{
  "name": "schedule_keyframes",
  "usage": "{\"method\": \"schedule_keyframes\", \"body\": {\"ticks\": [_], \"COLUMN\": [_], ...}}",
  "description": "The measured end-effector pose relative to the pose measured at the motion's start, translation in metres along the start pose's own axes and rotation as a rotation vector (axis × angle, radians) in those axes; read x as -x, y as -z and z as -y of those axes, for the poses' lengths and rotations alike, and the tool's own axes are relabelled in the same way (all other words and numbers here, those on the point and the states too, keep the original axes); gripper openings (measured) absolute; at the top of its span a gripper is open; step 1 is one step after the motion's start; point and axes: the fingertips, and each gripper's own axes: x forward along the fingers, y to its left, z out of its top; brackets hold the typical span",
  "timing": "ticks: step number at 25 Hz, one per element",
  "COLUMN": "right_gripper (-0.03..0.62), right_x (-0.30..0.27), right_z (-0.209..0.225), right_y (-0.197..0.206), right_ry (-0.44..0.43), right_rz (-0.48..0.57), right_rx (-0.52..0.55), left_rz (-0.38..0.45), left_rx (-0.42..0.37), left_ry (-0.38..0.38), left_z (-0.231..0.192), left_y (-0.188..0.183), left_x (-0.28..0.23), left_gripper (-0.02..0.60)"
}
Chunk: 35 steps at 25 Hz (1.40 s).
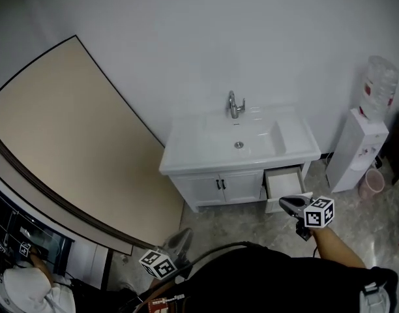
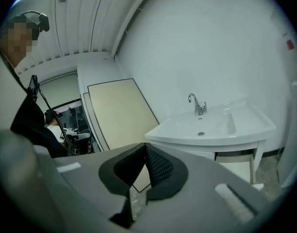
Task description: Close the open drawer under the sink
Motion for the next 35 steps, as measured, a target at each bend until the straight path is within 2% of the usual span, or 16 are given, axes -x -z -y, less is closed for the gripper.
{"method": "schedule_keyframes", "body": {"ticks": [3,9,15,19,25,29,35], "right_gripper": [0.002,0.002,0.002,0.002,0.002,0.002,0.002], "right_x": [-0.025,-0.083,-0.138,-0.160,-0.188,-0.211,-0.229], "right_z": [-0.012,-0.026,-0.032,-0.024,0.016,0.058,0.140], "right_y": [-0.018,-0.056,-0.059,-0.059,-0.075,-0.088,-0.142], "right_ry": [0.051,0.147,0.200,0.217,0.209,0.154,0.076], "right_rz": [0.023,0.061,0.059,0.021,0.012,-0.001,-0.002], "right_rx": [0.011,0.018,0.023,0.013,-0.001,0.002,0.022], "left_rz": [-0.011,-0.019,-0.032,-0.041,-0.065,-0.049,-0.019], "left_rx": [-0.014,-0.024,-0.003,0.023,0.060,0.055,0.033], "left_ry": [0.061,0.116,0.141,0.156,0.135,0.104,0.049], "left_z": [-0.035,-0.114,-0.185,-0.211,-0.235,-0.243,-0.232], "left_y": [-0.030,-0.090,-0.100,-0.104,-0.100,-0.105,-0.125], "left_x": [-0.008,-0.005,-0.005,-0.020,-0.051,-0.088,-0.167], "left_gripper": [-0.003,-0.002,-0.003,-0.003,-0.003,-0.003,-0.003]}}
